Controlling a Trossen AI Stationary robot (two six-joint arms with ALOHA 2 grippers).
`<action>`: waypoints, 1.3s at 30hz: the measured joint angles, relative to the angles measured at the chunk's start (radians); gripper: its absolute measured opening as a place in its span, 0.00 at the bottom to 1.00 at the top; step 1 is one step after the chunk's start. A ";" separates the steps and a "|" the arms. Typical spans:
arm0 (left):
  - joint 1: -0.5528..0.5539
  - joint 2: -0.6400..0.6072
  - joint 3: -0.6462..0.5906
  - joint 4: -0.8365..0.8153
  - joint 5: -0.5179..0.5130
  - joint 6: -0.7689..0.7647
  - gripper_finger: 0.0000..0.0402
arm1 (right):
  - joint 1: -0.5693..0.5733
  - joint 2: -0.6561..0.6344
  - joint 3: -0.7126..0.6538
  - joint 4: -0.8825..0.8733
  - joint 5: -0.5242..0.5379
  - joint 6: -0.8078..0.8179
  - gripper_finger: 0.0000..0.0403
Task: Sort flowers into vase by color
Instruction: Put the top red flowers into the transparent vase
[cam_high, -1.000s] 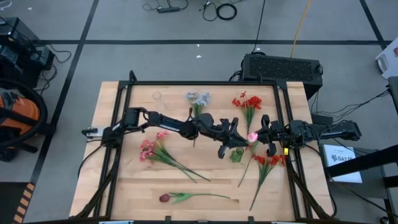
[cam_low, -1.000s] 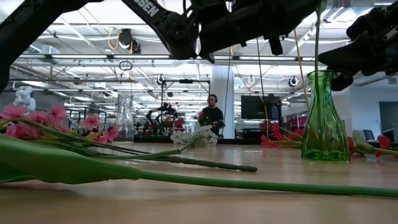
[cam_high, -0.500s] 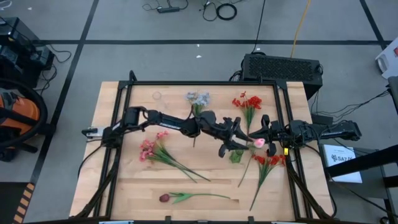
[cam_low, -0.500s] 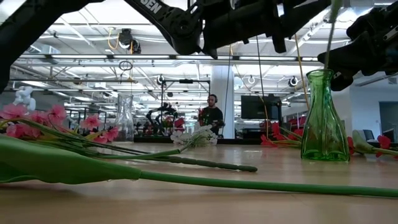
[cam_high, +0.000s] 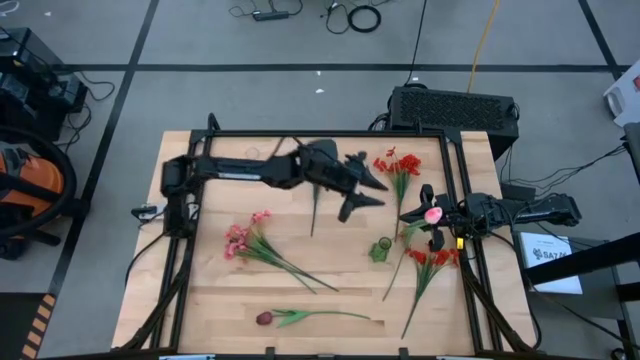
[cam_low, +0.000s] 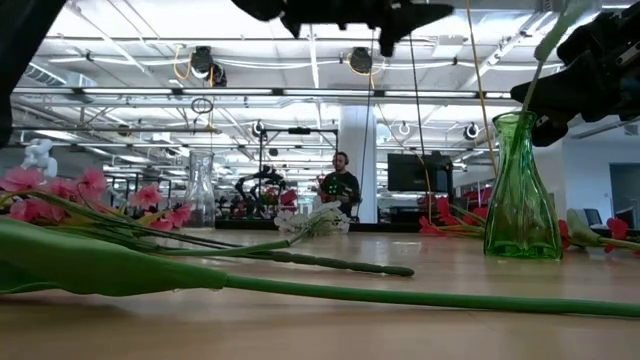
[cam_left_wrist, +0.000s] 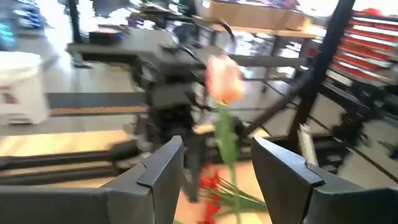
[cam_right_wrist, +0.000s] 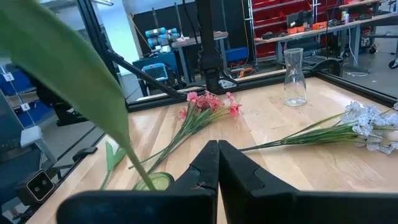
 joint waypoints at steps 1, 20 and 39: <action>0.007 -0.022 0.000 -0.039 -0.019 -0.001 0.48 | 0.000 0.000 0.000 0.000 0.000 0.000 0.00; 0.019 -0.178 -0.002 -0.523 -0.236 -0.211 0.48 | 0.000 0.000 0.000 0.000 0.001 -0.003 0.00; -0.120 -0.181 -0.005 -1.215 -0.538 -0.813 0.48 | 0.000 0.000 0.000 0.002 0.023 -0.027 0.00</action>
